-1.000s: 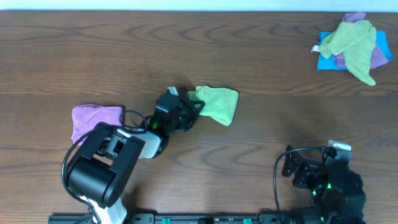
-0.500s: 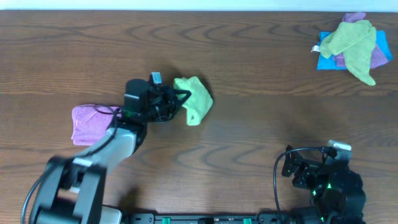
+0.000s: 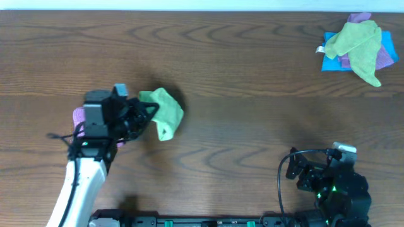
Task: Fold the cloth
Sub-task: 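Lift the folded cloth with the left gripper and drag it left, then lower the green cloth onto the pink towel with the left gripper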
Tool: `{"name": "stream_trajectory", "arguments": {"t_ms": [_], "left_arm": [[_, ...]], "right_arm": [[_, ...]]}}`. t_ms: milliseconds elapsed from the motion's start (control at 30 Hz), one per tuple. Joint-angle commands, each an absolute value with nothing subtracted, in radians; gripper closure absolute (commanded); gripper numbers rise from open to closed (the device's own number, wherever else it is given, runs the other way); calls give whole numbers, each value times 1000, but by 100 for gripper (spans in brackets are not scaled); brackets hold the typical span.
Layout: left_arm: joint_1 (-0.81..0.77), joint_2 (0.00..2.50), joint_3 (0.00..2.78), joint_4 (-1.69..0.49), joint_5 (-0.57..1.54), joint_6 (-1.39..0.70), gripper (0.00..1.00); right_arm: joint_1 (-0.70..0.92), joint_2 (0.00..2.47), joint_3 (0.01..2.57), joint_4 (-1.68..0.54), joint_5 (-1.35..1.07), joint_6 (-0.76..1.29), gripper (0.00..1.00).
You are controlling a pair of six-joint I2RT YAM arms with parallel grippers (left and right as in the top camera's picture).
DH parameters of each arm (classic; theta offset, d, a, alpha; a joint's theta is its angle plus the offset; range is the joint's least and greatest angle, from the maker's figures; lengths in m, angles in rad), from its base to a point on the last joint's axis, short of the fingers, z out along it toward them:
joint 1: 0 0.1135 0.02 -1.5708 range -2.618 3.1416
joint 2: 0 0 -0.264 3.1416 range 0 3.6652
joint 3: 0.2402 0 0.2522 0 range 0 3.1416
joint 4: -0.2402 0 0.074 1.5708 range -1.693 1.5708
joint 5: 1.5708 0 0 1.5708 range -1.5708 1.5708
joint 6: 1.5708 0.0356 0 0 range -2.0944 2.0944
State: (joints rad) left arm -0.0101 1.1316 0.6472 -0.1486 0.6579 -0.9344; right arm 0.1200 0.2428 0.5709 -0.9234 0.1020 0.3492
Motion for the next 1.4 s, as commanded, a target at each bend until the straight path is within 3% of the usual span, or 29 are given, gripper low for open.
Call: {"name": "stream_trajectory", "arguments": {"t_ms": [0, 700, 1367], "left_arm": [[62, 1084, 650, -193, 672, -861, 94], [435, 1046, 651, -287, 722, -714, 94], [470, 1119, 651, -206, 651, -710, 94]], "right_arm": [[109, 240, 567, -925, 108, 363, 1], [109, 240, 567, -925, 108, 363, 1], [109, 240, 567, -925, 108, 363, 1]]}}
